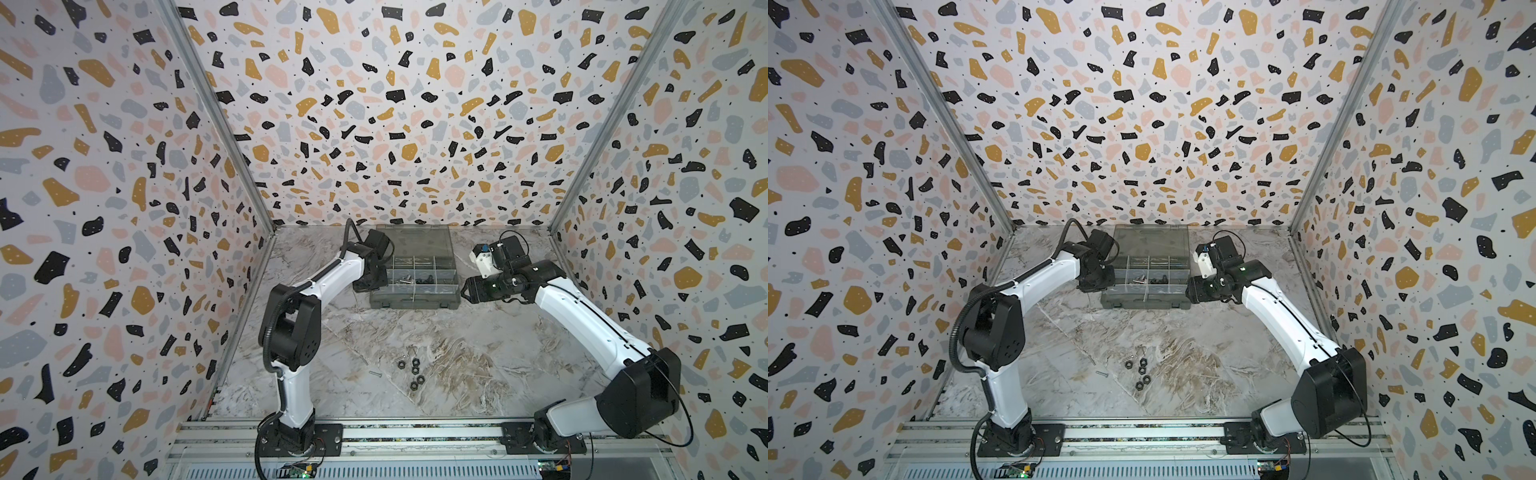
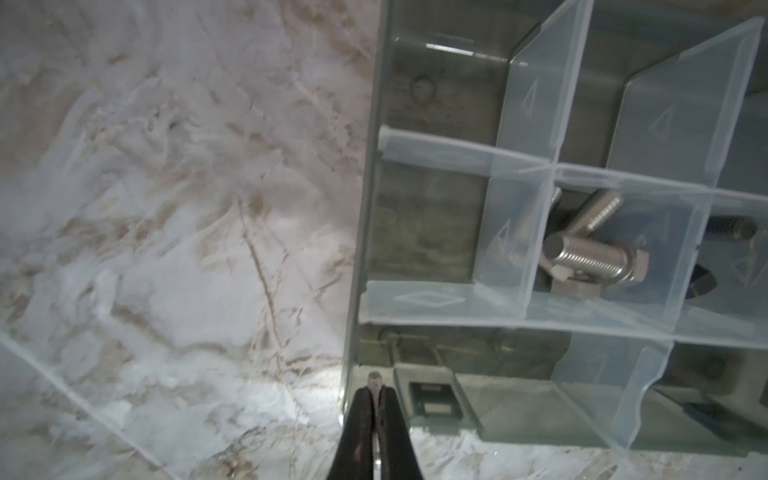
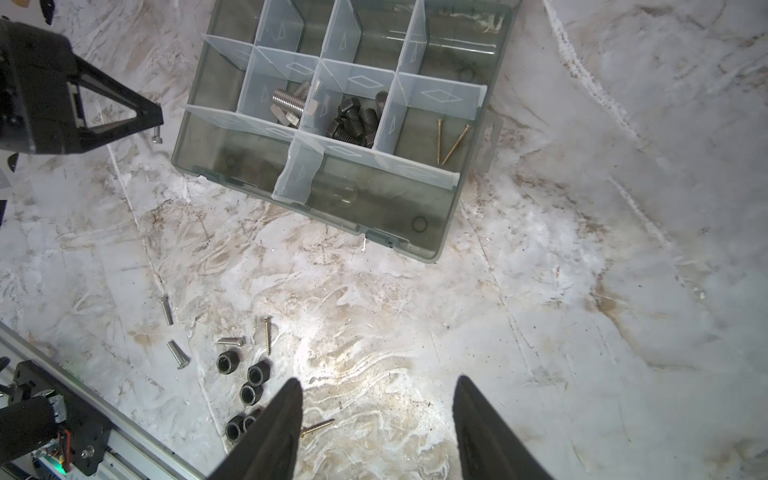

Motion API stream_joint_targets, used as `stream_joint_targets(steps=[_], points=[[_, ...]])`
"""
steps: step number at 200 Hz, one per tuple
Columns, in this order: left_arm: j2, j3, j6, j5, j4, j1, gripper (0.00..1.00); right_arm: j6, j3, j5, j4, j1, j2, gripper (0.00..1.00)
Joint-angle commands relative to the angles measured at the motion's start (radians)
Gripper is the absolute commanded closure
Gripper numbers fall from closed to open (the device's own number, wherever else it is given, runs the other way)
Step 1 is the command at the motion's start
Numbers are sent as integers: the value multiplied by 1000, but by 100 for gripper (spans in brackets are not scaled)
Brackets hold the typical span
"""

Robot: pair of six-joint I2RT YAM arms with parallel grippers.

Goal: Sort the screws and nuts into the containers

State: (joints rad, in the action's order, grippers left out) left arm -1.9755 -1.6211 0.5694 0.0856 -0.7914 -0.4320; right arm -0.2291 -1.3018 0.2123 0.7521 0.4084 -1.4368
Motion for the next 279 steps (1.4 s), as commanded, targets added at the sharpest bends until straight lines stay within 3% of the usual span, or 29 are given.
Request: stream_joint_targets(steps=[1, 74, 127, 155, 202, 241, 279], points=[[-59, -101, -18, -12, 10, 6, 100, 13, -58, -36, 54, -3, -10, 40], [-216, -266, -38, -55, 19, 16, 99, 1, -97, -87, 103, -3, -20, 40], [-173, -253, -72, -70, -20, 16, 71, -14, -91, -91, 98, -3, -19, 40], [-52, -133, -90, -68, -17, 16, 68, -15, -85, -77, 88, 3, -24, 40], [222, 214, -175, -97, -55, 15, 61, -1, -85, -54, 77, 49, -51, 40], [444, 516, -136, -123, -31, -34, 61, 10, -86, -34, 59, 104, -78, 40], [552, 717, -21, -114, -6, -55, 59, 16, -92, -27, 54, 151, -95, 40]])
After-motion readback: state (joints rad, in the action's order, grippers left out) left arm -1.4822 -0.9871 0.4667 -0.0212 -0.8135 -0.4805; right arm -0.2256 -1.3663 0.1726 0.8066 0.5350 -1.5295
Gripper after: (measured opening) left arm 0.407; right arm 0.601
